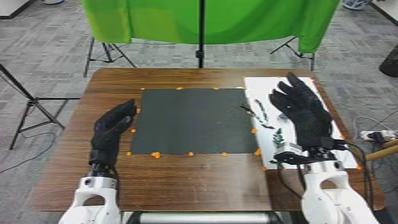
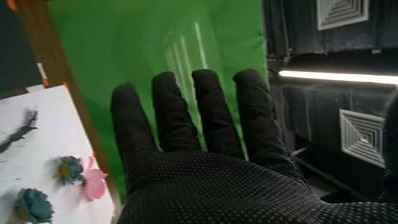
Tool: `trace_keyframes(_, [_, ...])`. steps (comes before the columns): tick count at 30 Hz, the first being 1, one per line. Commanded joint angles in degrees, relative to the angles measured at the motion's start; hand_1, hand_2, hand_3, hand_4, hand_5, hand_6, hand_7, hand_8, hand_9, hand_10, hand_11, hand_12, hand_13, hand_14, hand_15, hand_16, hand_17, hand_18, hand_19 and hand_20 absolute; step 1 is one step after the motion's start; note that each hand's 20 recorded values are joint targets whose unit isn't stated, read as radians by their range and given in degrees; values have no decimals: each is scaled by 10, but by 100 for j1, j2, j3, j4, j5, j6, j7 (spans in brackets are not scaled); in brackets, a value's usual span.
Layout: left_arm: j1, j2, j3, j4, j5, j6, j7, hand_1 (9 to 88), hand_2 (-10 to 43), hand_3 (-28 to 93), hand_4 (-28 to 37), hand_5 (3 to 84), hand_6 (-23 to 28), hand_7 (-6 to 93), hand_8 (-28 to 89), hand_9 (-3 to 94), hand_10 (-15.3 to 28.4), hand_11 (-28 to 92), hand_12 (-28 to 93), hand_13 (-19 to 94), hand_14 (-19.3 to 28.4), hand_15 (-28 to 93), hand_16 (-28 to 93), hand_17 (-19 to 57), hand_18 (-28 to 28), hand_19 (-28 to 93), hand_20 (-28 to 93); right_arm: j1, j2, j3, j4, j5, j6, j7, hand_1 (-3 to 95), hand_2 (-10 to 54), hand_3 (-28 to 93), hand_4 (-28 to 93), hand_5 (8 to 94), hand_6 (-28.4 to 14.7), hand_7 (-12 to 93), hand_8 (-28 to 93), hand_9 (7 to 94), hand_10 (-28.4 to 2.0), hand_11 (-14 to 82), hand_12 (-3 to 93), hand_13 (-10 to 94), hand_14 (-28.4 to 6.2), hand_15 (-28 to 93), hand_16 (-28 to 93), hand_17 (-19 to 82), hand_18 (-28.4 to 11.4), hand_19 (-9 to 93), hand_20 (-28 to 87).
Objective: Arrange flowers
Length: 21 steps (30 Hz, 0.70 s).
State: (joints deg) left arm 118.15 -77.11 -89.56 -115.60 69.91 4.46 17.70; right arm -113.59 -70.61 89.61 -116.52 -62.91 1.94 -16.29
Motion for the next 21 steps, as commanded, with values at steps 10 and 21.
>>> trace_keyframes(10, [255,-160,-175,-121,190,-180,-271,386,-95,593,-150,460,25,161,-65,421,111,190,139,312,148,198,19,50,114,81,232,-124,438,-603,-760,-4195,2990,2210,299,-95,688,-238,457,-43,192,-69,520,-158,146,200,532,-147,209,225,360,-168,387,395])
trace_keyframes(21, [309,-88,-232,-184,244,-353,-345,384,-95,596,-151,460,26,158,-63,422,112,190,139,313,149,200,18,48,115,85,230,-369,1716,-620,-756,-7785,1762,4456,494,-95,145,-196,591,-46,185,-50,664,-169,230,247,688,-126,466,224,455,-169,766,404])
